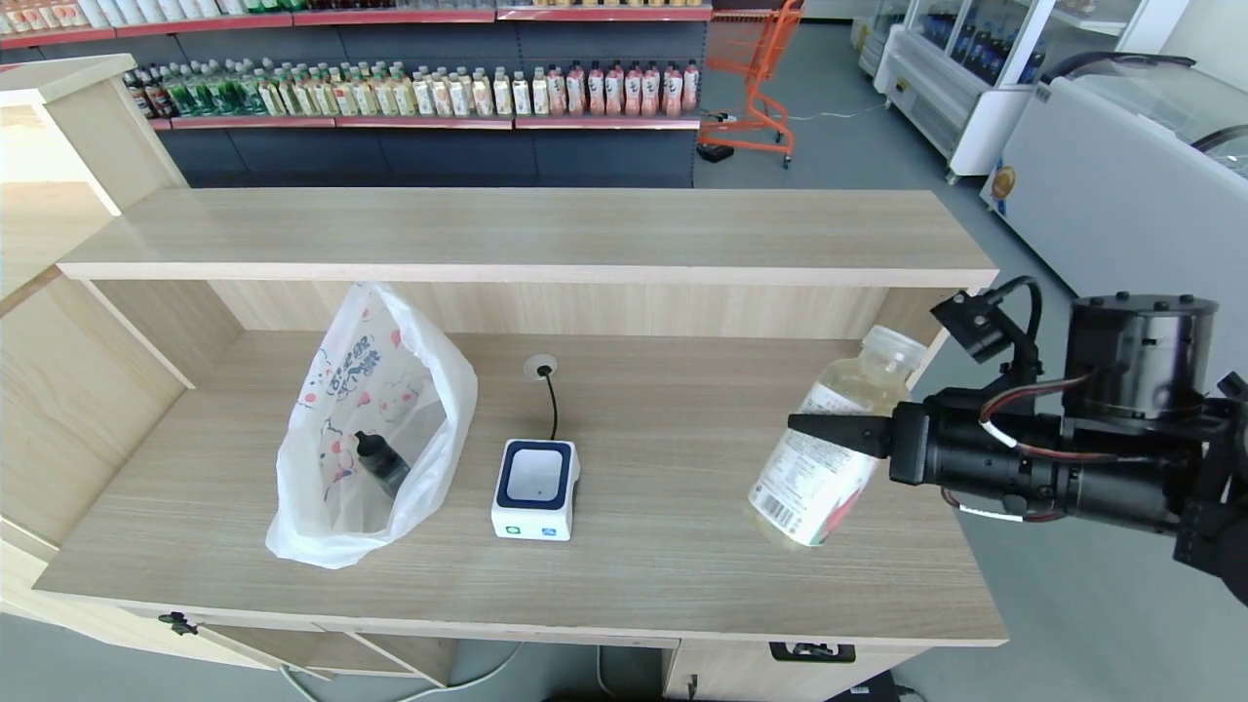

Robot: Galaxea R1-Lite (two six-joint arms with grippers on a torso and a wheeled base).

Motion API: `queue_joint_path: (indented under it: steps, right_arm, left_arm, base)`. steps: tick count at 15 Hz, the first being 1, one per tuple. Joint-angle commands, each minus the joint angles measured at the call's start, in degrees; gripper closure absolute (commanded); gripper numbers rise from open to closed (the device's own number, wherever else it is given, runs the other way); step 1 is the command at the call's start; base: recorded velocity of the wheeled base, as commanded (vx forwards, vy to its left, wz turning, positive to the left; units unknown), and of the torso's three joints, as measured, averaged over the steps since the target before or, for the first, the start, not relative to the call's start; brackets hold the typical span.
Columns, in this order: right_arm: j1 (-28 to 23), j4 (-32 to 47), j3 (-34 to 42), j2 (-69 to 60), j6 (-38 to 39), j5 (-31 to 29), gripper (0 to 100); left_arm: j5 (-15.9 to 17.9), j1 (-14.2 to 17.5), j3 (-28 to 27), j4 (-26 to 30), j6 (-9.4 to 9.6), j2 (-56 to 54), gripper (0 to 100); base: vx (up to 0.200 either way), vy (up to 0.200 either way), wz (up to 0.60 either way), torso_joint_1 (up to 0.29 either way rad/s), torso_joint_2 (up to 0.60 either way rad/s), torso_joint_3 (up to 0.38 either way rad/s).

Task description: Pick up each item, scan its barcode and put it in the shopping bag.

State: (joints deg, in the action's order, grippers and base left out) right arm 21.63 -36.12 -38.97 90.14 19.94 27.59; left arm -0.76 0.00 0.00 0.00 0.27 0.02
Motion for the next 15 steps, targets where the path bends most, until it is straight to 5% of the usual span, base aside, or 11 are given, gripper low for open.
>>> queue_joint_path:
  steps: [1,8,15]
  right_arm:
    - [0.52,1.23,2.15,-7.61,1.15,3.09,100]
    - [4.92,-1.85,2.94,-4.00,-0.52,12.32,100]
    - [10.01,-2.02,4.70,-2.60,-9.31,12.40,100]
  left_arm:
    - [-0.04,-0.09,0.00,0.00,0.00,-0.02,0]
    - [-0.04,0.00,0.00,0.00,0.00,-0.02,0]
    - [-0.04,0.00,0.00,0.00,0.00,-0.02,0]
  base:
    - [0.000,0.000,0.00,0.000,0.00,0.000]
    - [0.000,0.000,0.00,0.000,0.00,0.000]
    - [0.000,0.000,0.00,0.000,0.00,0.000]
